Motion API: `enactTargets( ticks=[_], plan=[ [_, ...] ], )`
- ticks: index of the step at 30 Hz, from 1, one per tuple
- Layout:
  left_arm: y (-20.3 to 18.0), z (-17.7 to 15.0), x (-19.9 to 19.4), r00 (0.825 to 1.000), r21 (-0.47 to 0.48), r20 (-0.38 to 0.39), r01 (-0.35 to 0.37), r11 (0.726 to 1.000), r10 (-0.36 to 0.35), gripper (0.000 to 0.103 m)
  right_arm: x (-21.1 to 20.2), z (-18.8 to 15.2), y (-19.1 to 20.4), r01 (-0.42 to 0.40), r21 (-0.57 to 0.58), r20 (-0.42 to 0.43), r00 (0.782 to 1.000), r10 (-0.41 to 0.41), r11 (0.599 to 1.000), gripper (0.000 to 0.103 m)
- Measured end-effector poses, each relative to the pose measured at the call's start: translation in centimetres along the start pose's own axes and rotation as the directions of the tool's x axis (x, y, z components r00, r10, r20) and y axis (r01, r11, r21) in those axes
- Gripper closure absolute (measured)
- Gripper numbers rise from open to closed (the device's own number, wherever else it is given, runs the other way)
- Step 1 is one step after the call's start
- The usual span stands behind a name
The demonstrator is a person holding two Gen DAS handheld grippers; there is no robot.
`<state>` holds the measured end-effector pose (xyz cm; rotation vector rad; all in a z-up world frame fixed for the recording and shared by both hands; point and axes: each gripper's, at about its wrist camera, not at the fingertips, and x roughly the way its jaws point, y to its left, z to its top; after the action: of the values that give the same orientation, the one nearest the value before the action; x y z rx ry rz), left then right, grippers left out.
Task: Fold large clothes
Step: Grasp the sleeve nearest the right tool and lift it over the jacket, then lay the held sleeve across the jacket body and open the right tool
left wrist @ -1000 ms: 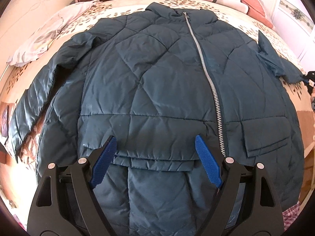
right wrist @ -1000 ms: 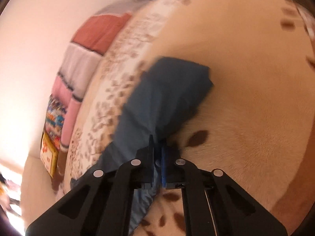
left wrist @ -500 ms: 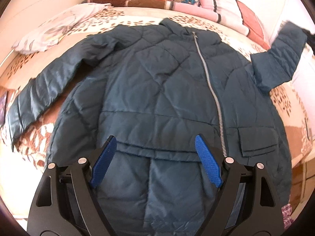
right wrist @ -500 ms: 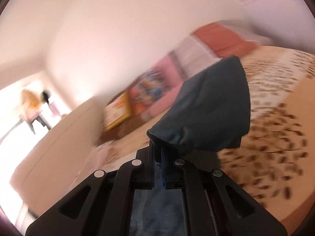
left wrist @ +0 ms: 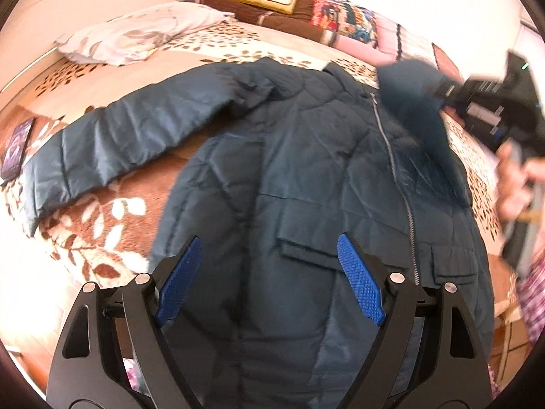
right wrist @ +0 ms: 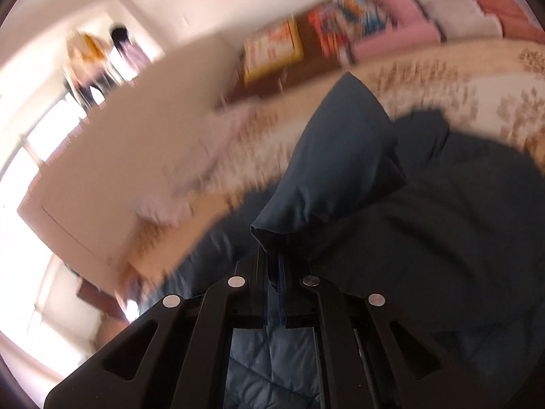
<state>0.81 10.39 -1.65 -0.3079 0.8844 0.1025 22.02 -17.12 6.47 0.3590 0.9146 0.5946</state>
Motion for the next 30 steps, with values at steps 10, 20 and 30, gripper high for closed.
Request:
enactTargets(
  ticks=[10,20,30],
  plan=[
    [1.3,0.1,0.5,1.000,-0.020,0.001,0.001,1.000,-0.001,0.022,7.2,-5.7,1.7,0.088,-0.145,-0.244,0.962,-0.122,0.986,0.034],
    [0.0,2.9,1.6,1.000,0.037,0.005,0.003,0.999,-0.003,0.021,0.4,-7.6,1.7,0.032,-0.210,-0.169,0.983,-0.069,0.977,0.034],
    [-3.7,11.9,8.2,0.998,0.017,-0.032,0.046,0.999,-0.046,0.019,-7.8,-14.1,-5.9,0.092,0.008,-0.154,0.984,-0.090,0.996,0.034]
  ],
)
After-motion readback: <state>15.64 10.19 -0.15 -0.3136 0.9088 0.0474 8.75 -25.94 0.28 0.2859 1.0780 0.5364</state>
